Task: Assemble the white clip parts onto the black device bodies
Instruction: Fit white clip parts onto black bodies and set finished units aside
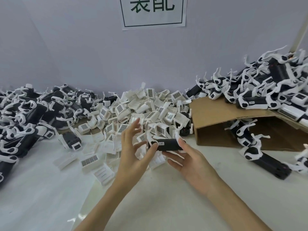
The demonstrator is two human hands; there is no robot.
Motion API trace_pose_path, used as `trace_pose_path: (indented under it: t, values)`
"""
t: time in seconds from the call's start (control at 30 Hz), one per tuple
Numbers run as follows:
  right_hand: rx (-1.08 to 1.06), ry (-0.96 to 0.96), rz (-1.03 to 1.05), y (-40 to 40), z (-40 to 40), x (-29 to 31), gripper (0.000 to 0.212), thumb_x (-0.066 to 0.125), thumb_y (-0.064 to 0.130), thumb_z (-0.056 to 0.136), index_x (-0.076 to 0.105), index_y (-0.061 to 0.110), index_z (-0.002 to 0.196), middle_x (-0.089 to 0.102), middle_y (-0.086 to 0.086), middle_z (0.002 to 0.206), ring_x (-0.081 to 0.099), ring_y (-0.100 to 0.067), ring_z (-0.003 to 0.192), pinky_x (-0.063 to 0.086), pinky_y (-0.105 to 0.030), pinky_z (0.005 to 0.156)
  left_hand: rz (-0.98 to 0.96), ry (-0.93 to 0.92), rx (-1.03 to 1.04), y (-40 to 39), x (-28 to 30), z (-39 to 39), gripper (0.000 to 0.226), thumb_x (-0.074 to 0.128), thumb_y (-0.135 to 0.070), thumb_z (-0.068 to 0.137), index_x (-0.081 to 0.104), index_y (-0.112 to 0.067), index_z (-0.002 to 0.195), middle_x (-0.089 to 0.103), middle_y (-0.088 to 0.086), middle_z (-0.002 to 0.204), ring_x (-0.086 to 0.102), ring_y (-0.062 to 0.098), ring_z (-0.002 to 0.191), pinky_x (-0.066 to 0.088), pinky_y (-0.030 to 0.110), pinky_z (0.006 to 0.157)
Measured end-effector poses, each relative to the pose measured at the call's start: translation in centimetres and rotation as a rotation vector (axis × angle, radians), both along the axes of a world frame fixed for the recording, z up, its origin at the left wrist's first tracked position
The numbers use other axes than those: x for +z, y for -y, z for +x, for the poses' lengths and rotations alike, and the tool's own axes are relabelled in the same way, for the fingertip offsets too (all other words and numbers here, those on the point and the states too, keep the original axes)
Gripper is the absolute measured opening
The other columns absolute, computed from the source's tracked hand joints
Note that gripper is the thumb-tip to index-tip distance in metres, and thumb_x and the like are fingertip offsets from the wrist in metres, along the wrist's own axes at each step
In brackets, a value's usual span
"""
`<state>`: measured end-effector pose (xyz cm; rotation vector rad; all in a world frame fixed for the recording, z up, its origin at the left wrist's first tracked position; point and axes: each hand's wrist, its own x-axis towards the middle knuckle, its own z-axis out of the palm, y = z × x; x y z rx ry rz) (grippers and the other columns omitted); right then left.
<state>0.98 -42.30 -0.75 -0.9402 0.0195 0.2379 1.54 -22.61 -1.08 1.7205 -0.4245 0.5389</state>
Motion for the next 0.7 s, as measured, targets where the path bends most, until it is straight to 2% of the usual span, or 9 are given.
trace_pose_path:
  t: [0.07,0.17,0.23,0.37,0.47,0.57,0.6,0.7]
  values:
    - [-0.008,0.013,-0.01,0.0,0.0,0.0,0.06,0.073,0.039,0.092,0.061,0.004,0.139,0.071,-0.017,0.131,0.071,-0.031,0.119,0.059,-0.035,0.087,-0.101,-0.185,-0.052,0.0,0.1,-0.1,0.076,0.077,-0.049,0.089,0.039,-0.043,0.155,0.055,-0.009,0.144,0.058,0.004,0.131,0.054,0.021,0.1]
    - [-0.017,0.045,-0.063,-0.1,-0.1,0.1,0.063,0.073,0.041,0.091,0.058,0.007,0.141,0.071,-0.013,0.131,0.071,-0.03,0.119,0.055,-0.038,0.091,-0.159,-0.387,-0.154,0.0,0.1,0.2,0.06,0.073,-0.061,0.089,0.053,-0.039,0.142,0.077,-0.002,0.118,0.075,0.015,0.109,0.053,0.033,0.102]
    - [-0.025,0.058,-0.079,-0.2,-0.3,0.1,0.063,0.074,0.043,0.088,0.059,0.011,0.14,0.072,-0.012,0.129,0.072,-0.03,0.117,0.056,-0.037,0.089,-0.16,-0.385,-0.157,-0.1,0.0,0.3,0.057,0.07,-0.059,0.087,0.058,-0.039,0.138,0.079,-0.002,0.113,0.075,0.016,0.109,0.048,0.029,0.099]
    - [-0.045,0.166,-0.176,-0.1,-0.6,0.4,0.061,0.071,0.043,0.088,0.056,0.016,0.141,0.073,-0.008,0.129,0.073,-0.026,0.115,0.059,-0.026,0.076,-0.159,-0.315,-0.149,-0.8,0.4,0.2,0.052,0.073,-0.049,0.091,0.061,-0.04,0.141,0.079,-0.004,0.116,0.072,0.009,0.115,0.054,0.015,0.092]
    - [-0.057,0.181,-0.179,-0.2,-0.7,0.7,0.064,0.074,0.045,0.085,0.056,0.019,0.141,0.073,-0.01,0.129,0.074,-0.027,0.113,0.059,-0.025,0.074,-0.154,-0.323,-0.203,-1.4,0.9,0.2,0.061,0.072,-0.058,0.088,0.057,-0.046,0.145,0.076,-0.008,0.126,0.069,0.009,0.123,0.054,0.022,0.099]
    - [-0.067,0.157,-0.157,-0.3,-0.9,0.9,0.068,0.075,0.049,0.081,0.059,0.018,0.14,0.074,-0.01,0.127,0.074,-0.027,0.112,0.059,-0.025,0.074,-0.141,-0.338,-0.234,-1.1,0.8,0.1,0.061,0.076,-0.064,0.086,0.054,-0.056,0.142,0.073,-0.016,0.126,0.068,0.006,0.122,0.052,0.014,0.095]
    - [-0.072,0.159,-0.156,-0.3,-0.9,1.0,0.068,0.074,0.05,0.081,0.06,0.018,0.139,0.074,-0.008,0.126,0.073,-0.026,0.113,0.06,-0.025,0.074,-0.137,-0.343,-0.243,-1.0,0.6,0.0,0.06,0.078,-0.064,0.084,0.055,-0.059,0.139,0.073,-0.014,0.126,0.069,0.007,0.121,0.052,0.013,0.094]
    - [-0.095,0.181,-0.129,0.0,-1.0,1.2,0.066,0.082,0.045,0.079,0.061,0.026,0.139,0.074,-0.005,0.127,0.071,-0.026,0.118,0.06,-0.025,0.076,-0.114,-0.371,-0.271,-1.0,0.3,0.0,0.063,0.081,-0.063,0.078,0.053,-0.065,0.134,0.069,-0.005,0.137,0.069,0.012,0.123,0.054,0.021,0.096]
